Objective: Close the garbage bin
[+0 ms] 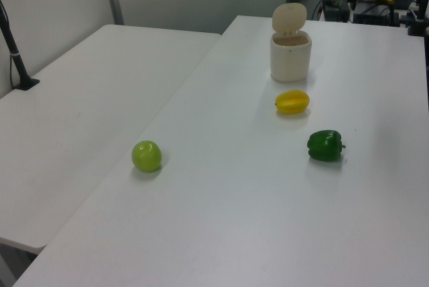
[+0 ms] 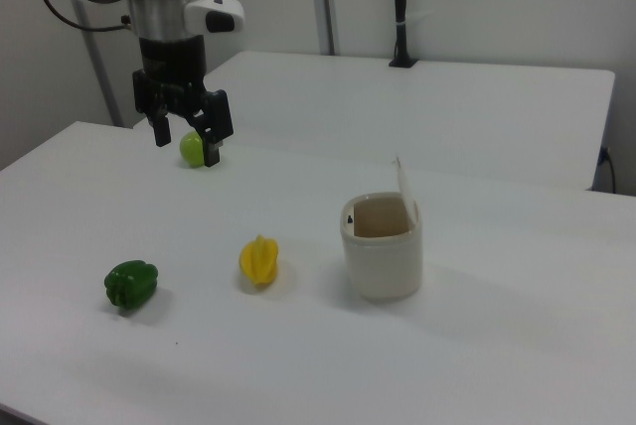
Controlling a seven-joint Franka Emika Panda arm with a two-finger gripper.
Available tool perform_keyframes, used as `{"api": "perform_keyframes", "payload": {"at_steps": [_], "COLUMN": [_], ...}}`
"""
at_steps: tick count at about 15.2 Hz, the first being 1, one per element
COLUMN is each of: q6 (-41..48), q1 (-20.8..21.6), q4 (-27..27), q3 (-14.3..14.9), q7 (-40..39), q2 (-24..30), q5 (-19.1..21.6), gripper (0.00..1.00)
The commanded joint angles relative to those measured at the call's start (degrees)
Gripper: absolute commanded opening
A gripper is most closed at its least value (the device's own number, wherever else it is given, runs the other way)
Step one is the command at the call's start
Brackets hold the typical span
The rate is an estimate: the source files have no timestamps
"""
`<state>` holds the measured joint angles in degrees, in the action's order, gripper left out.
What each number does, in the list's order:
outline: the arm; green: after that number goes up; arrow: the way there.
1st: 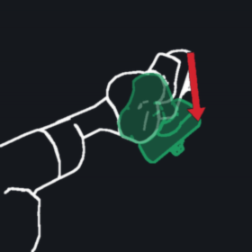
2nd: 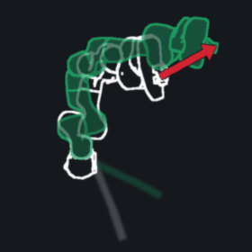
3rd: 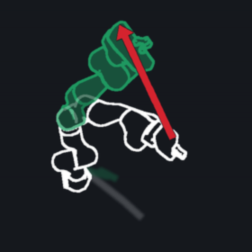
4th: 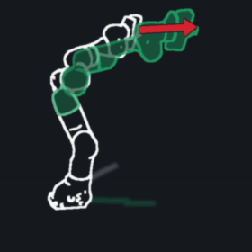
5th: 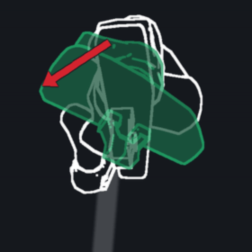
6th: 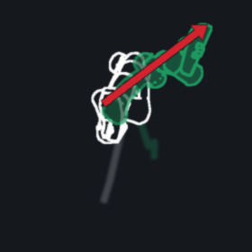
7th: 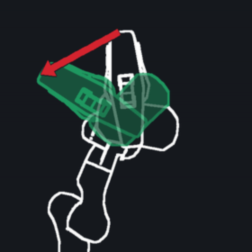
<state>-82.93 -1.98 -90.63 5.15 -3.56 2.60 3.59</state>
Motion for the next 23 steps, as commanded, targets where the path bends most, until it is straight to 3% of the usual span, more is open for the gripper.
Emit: {"api": "perform_keyframes", "payload": {"at_steps": [1, 20, 23], "q6": [1.6, 1.2, 1.1], "q1": [0.7, 0.6, 0.6], "q4": [-0.3, -0.3, -0.3], "q3": [0.7, 0.9, 1.0], "q7": [-0.8, -0.2, -0.2], "q2": [1.0, 1.0, 1.0], "q5": [-0.1, 0.1, 0.1], "gripper": [1.0, 1.0, 0.86]}}
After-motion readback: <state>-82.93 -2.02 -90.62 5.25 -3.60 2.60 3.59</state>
